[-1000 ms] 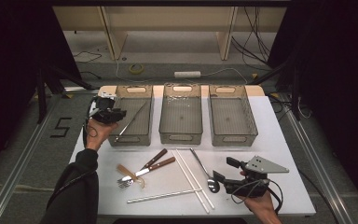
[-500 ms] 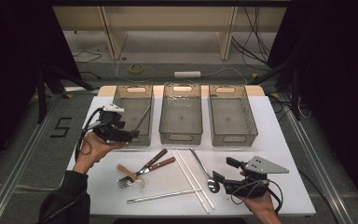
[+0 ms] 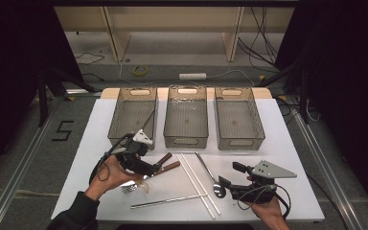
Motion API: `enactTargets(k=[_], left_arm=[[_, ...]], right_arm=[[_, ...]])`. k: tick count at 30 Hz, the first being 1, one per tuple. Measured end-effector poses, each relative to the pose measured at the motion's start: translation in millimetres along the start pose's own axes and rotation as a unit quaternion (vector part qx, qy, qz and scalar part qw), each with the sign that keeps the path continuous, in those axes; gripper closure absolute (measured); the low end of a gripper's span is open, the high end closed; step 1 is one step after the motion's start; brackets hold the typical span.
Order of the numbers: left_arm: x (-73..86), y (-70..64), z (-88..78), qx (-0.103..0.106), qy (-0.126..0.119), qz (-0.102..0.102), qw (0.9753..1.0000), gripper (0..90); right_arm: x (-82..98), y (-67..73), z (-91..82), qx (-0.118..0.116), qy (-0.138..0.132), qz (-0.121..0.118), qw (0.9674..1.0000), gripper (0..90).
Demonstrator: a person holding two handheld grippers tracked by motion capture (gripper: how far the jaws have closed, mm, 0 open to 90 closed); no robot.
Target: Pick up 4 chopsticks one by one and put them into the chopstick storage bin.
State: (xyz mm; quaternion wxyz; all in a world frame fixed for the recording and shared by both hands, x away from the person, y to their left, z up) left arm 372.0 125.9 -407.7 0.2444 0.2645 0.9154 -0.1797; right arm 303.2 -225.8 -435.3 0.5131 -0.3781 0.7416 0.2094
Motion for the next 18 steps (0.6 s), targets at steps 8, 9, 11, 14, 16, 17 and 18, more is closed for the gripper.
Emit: enactTargets(k=[8, 9, 11, 14, 16, 17, 18], left_arm=[[18.4, -19.9, 12.0, 0.012, 0.042, 0.038, 0.9983, 25.5], [20.3, -22.1, 13.8, 0.013, 0.046, 0.042, 0.998, 26.4], [24.3, -26.6, 17.4, 0.014, 0.057, 0.049, 0.9971, 28.1], [29.9, -32.1, 22.5, 0.017, 0.073, 0.06, 0.9954, 29.4], [33.5, -35.7, 26.0, 0.021, 0.08, 0.065, 0.9945, 31.1], [35.3, -37.5, 27.8, 0.022, 0.084, 0.068, 0.9939, 31.7], [37.1, -39.2, 29.5, 0.023, 0.087, 0.072, 0.9934, 32.4]], right_arm=[[0.0, 0.4, 1.1, -0.003, 0.003, 0.004, 1.0, 26.3], [-0.1, 0.4, 1.2, -0.003, 0.003, 0.004, 1.0, 26.3], [0.1, 0.5, 1.2, -0.002, 0.005, 0.004, 1.0, 26.3], [0.4, 0.2, 1.4, -0.003, 0.008, 0.005, 1.0, 26.3], [0.5, 0.2, 1.5, -0.002, 0.009, 0.005, 1.0, 26.3], [0.5, 0.2, 1.5, -0.002, 0.009, 0.004, 1.0, 26.3], [0.4, 0.2, 1.6, -0.002, 0.009, 0.005, 1.0, 26.3]])
Point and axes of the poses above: each handheld gripper's, and its own axes: z roughly forward along the jaws, x roughly out of its underside, y roughly to its left, the point moved 1 cm from there along z, roughly forward along the jaws, and after that the axes turned 15 degrees about -z, right-handed, at the moved point
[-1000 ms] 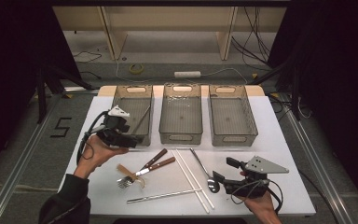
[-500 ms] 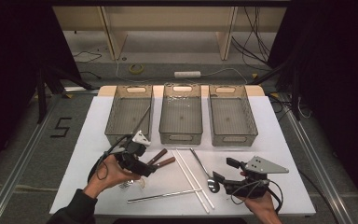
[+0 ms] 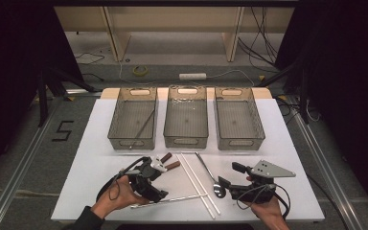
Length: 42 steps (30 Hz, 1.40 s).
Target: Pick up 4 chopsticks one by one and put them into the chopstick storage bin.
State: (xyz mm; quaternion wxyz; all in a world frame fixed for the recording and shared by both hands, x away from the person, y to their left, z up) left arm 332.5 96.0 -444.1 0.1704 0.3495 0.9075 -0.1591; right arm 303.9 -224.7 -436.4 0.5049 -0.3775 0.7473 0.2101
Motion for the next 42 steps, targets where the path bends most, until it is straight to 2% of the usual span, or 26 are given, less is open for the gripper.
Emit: enactTargets(k=[5, 12, 23, 32, 42], left_arm=[[6.0, -6.6, 10.4, -0.003, 0.019, 0.017, 0.9997, 36.9], [11.4, -11.4, 19.5, -0.001, 0.035, 0.031, 0.9989, 45.4], [15.2, -13.3, 23.3, 0.008, 0.042, 0.044, 0.9981, 59.3], [17.2, -14.7, 26.9, 0.013, 0.044, 0.057, 0.9973, 66.7], [18.5, -16.0, 28.8, 0.002, 0.045, 0.076, 0.9961, 75.3]], right_arm=[[0.1, 0.1, 0.3, 0.0, 0.0, 0.0, 1.0, 26.3], [0.0, 0.4, 0.3, -0.001, 0.0, 0.0, 1.0, 26.3], [0.0, 0.8, 0.6, -0.003, 0.002, -0.001, 1.0, 26.3], [0.2, 0.8, 0.9, -0.004, 0.003, 0.0, 1.0, 26.4], [0.6, 0.7, 1.5, -0.004, 0.004, -0.001, 1.0, 26.5]])
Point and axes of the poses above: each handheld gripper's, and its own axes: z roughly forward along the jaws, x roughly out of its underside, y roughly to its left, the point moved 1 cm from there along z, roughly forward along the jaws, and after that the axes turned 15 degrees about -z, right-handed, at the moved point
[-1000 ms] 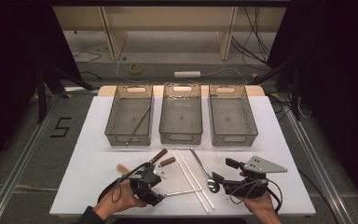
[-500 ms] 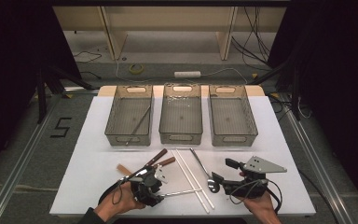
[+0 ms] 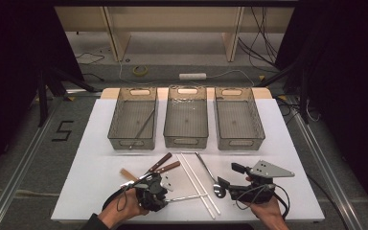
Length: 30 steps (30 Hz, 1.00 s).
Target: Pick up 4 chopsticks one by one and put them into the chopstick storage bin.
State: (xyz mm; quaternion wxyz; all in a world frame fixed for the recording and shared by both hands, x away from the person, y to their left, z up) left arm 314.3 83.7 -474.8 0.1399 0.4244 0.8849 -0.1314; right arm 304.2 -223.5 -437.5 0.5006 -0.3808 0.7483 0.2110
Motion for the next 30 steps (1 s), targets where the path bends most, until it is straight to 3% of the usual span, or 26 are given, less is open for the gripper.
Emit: enactTargets(k=[8, 18, 21, 30], left_arm=[[0.7, -4.3, 0.3, -0.005, 0.001, 0.028, 0.9996, 83.4], [1.0, -6.3, 0.2, -0.011, -0.003, 0.042, 0.9991, 84.9], [0.3, -6.2, -0.7, -0.02, -0.006, 0.04, 0.999, 85.0], [-3.3, -0.8, -16.6, -0.008, -0.041, 0.009, 0.9991, 85.1]], right_arm=[[0.2, -0.2, 0.2, 0.0, 0.001, 0.001, 1.0, 26.6], [0.0, 0.0, 0.0, 0.0, 0.001, 0.0, 1.0, 26.6], [0.0, -0.3, 0.0, 0.0, 0.0, -0.001, 1.0, 26.6], [-0.1, 0.0, -0.2, -0.001, 0.0, 0.0, 1.0, 26.7]])
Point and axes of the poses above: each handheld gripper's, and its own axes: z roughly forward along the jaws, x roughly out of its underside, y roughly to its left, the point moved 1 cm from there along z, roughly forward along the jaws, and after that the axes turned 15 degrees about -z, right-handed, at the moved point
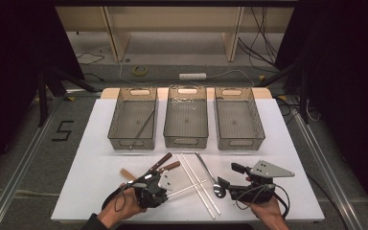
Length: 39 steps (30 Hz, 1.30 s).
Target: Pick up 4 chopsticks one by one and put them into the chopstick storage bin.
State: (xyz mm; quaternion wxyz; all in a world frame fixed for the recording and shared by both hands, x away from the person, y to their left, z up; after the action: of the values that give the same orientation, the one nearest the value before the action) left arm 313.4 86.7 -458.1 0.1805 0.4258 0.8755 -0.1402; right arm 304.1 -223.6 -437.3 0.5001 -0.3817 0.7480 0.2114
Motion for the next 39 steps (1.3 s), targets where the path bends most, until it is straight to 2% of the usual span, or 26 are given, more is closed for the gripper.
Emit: enactTargets(k=[4, 9, 14, 19, 21, 26, 30, 33, 35, 39], left_arm=[[-2.2, 3.4, -7.3, -0.001, -0.017, -0.017, 0.9997, 85.1], [-5.0, 6.1, -16.3, -0.009, -0.038, -0.026, 0.9989, 85.1], [-9.4, 9.6, -26.9, -0.006, -0.062, -0.04, 0.9973, 85.2], [-16.6, 20.9, -42.1, -0.002, -0.082, -0.057, 0.995, 85.2], [-20.8, 27.8, -49.5, -0.001, -0.097, -0.069, 0.9929, 85.1], [-28.8, 47.8, -66.1, -0.016, -0.124, -0.09, 0.988, 85.1], [-32.0, 63.8, -75.6, -0.029, -0.143, -0.111, 0.9831, 85.1], [-33.8, 77.5, -79.9, -0.044, -0.155, -0.124, 0.9791, 85.1], [-34.7, 87.8, -81.8, -0.059, -0.163, -0.136, 0.9755, 85.1], [-36.0, 110.1, -84.2, -0.075, -0.175, -0.159, 0.9688, 85.1]], right_arm=[[0.1, -0.2, 0.2, 0.0, 0.0, -0.001, 1.0, 26.6], [0.1, 0.0, 0.3, -0.001, -0.001, 0.001, 1.0, 26.7], [0.2, -0.2, 0.5, -0.001, -0.001, 0.0, 1.0, 26.6], [0.4, -0.3, 0.7, -0.001, 0.0, 0.003, 1.0, 26.6], [0.6, -0.3, 1.1, -0.001, 0.0, 0.003, 1.0, 26.6], [1.2, -0.4, 2.0, -0.002, 0.002, 0.004, 1.0, 26.6], [1.3, -0.7, 1.9, -0.002, 0.002, 0.003, 1.0, 26.6], [1.4, -0.6, 1.9, -0.002, 0.002, 0.004, 1.0, 26.6], [1.4, -0.8, 2.0, -0.002, 0.002, 0.003, 1.0, 26.6], [1.5, -1.1, 2.0, -0.002, 0.003, 0.004, 1.0, 26.6]])
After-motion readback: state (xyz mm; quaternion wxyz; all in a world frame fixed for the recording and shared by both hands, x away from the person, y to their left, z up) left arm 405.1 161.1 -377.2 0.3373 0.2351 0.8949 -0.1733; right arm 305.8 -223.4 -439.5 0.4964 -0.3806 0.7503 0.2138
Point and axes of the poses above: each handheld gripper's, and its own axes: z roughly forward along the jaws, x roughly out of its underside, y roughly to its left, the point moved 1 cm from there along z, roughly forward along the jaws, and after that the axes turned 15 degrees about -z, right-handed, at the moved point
